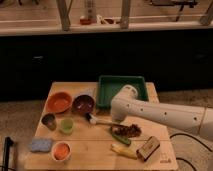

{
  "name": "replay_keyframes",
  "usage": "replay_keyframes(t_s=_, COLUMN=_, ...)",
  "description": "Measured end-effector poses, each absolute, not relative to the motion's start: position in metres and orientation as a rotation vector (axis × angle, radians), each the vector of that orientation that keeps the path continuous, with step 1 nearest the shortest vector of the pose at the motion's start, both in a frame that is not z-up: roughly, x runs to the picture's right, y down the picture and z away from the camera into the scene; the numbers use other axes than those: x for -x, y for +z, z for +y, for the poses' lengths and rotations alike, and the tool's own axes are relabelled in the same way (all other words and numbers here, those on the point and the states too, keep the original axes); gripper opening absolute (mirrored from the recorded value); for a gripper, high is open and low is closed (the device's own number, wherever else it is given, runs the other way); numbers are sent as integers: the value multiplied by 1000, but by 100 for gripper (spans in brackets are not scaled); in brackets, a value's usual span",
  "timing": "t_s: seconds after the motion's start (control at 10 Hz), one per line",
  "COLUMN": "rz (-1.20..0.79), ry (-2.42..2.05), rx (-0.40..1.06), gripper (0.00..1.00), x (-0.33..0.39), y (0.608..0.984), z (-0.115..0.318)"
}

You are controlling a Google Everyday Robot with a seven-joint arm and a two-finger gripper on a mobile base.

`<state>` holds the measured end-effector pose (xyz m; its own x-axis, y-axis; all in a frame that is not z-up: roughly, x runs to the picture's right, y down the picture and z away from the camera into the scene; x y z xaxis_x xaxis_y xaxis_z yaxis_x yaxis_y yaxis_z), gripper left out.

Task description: Place brush in table surface

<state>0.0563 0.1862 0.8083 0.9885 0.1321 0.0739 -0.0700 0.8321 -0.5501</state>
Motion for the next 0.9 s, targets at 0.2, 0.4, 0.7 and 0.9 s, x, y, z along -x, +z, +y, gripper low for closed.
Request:
replay_keyframes(t_s=0.2, rz=-114, ry=107, rx=592, gripper=11, x=-56, y=811, z=187)
replay_keyframes(t_s=0.4, rz=-117, ry=105, rx=600, gripper=29, x=-55, y=813, z=187)
replay_keyframes(t_s=0.7, rz=-118, ry=108, rx=609, gripper=61, x=-54, y=816, z=187)
replay_keyframes(t_s=0.9, rz=-122, ry=104, rx=613, gripper=78, x=-52, y=817, z=188)
